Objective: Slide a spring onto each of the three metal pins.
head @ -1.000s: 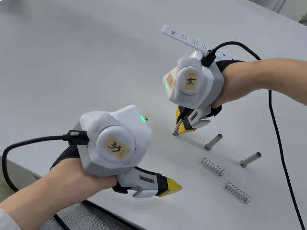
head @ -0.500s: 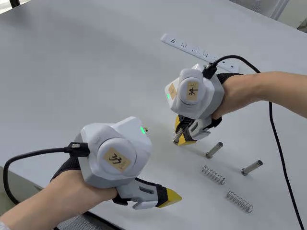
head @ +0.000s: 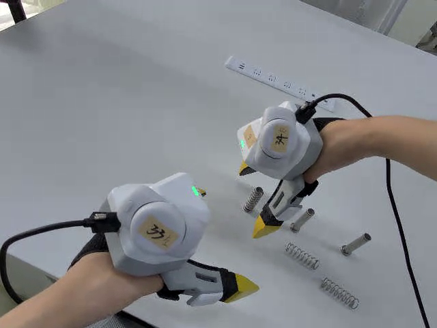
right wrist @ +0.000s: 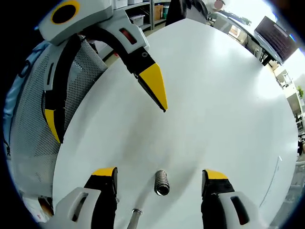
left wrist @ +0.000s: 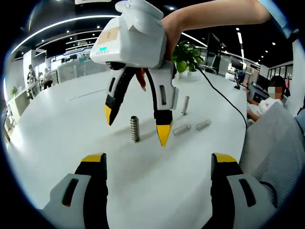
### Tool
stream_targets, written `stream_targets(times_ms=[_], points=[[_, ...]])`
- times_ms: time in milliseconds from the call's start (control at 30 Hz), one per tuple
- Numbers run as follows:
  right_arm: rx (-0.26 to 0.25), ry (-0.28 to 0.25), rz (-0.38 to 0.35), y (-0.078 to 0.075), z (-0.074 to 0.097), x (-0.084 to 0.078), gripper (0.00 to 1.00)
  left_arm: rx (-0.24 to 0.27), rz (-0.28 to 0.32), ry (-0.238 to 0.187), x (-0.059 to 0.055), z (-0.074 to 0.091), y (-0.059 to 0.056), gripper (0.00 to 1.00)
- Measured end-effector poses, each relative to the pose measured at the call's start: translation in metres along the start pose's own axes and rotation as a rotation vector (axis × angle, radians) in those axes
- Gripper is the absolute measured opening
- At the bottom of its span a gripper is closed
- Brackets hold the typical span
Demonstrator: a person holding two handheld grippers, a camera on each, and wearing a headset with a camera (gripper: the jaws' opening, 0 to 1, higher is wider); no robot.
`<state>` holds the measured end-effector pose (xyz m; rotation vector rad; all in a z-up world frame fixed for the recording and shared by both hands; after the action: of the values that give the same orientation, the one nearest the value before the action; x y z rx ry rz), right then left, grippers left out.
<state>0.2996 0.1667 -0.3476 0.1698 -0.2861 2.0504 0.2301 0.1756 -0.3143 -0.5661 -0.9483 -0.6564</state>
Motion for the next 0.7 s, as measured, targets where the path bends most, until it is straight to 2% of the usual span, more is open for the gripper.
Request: stream_targets(times_ms=[67,167,267,433,600,700], points=[[-0.016,0.0,-0.011,-0.002,0.002,-0.001,0.8,0.001,0.013,-0.015,0.003,0.002,0.001,0.89],[-0.041,-0.015,-0.031,-0.003,0.005,-0.001,0.88,0.002,0.012,-0.011,0.003,0.002,0.002,0.88],[-0.06,-0.051,-0.071,-0.002,0.007,0.001,1.0,0.005,0.007,-0.013,0.004,0.003,0.003,0.89],[-0.087,-0.064,-0.093,0.002,0.013,-0.002,0.99,0.004,-0.009,-0.011,0.009,0.005,0.004,0.89],[-0.121,-0.12,-0.166,0.003,0.024,-0.002,0.99,0.013,-0.009,-0.036,0.019,0.01,0.01,0.88],[-0.142,-0.139,-0.191,0.004,0.032,-0.004,0.99,0.01,-0.019,-0.035,0.022,0.009,0.011,0.88]])
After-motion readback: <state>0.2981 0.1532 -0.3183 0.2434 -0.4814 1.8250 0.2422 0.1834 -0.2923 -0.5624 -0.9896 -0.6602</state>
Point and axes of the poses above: the centre of the closed fingertips' face, and the gripper's own axes: z roughly backward along the fingers, y roughly to its left, x roughly out of its top, the point moved 1 cm from there along z, roughly backward along the fingers, and after that the axes turned 7 degrees about -x, right-handed, at the moved point
